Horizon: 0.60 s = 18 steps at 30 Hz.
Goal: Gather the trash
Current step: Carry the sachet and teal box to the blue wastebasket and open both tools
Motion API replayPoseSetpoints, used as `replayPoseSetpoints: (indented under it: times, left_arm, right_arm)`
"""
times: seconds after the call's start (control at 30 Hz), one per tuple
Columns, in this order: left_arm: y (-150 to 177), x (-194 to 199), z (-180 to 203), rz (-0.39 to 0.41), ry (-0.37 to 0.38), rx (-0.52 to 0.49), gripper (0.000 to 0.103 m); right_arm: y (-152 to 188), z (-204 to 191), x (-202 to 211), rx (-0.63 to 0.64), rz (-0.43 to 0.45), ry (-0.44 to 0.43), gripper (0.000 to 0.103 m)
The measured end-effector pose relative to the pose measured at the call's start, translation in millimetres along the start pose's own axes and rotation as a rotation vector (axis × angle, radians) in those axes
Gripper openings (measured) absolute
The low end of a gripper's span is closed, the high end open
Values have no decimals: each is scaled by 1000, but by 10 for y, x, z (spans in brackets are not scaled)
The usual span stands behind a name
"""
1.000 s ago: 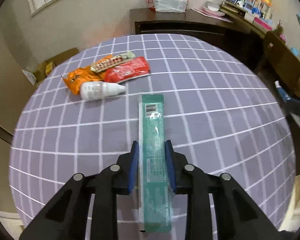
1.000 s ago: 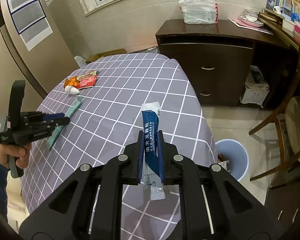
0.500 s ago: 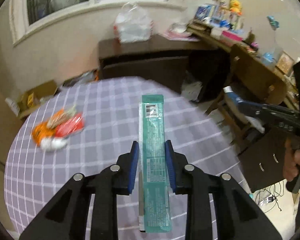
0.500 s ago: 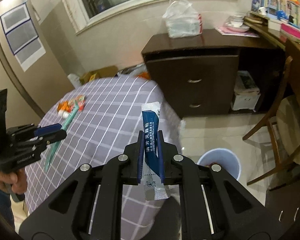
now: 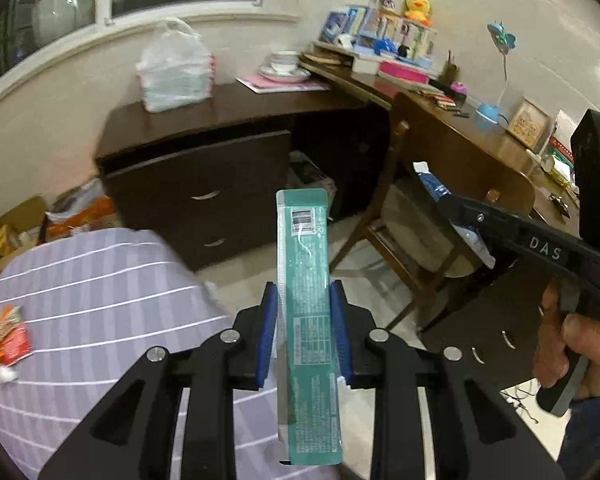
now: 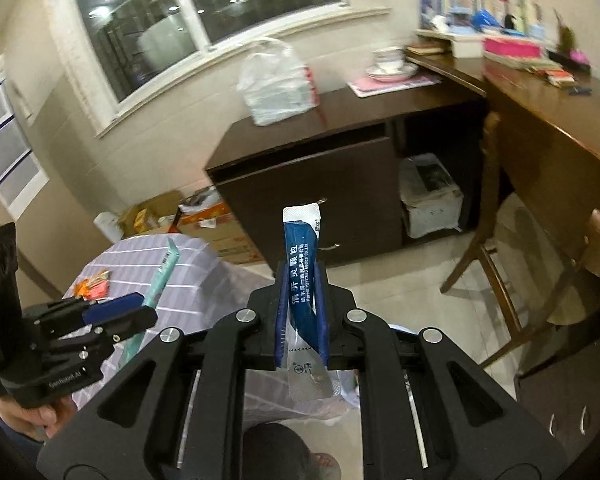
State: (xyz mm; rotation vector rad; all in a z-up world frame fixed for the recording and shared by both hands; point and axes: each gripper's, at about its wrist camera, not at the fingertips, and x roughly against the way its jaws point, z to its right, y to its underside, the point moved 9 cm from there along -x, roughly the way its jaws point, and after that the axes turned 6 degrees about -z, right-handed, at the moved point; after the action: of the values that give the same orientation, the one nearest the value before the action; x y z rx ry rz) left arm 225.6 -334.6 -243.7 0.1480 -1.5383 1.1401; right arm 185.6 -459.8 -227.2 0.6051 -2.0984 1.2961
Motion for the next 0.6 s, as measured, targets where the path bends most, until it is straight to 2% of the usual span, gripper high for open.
replayPoseSetpoints:
  times: [0.2, 0.53, 0.57, 0.6]
  left_arm:
    - [-75, -653, 270, -96, 3, -2, 26]
    - [-17, -1499, 486, -236, -13, -20, 27]
    - [-8, -1569, 520, -250, -6, -20, 30]
    - [-1, -1612, 523, -262, -5, -20, 49]
  right_arm:
    - [94, 496, -342, -79, -74, 12, 13]
    - [378, 928, -892, -185, -175, 0, 13]
    - [402, 945, -945, -193, -186, -6, 14]
    - [425, 972, -991, -200, -195, -7, 14]
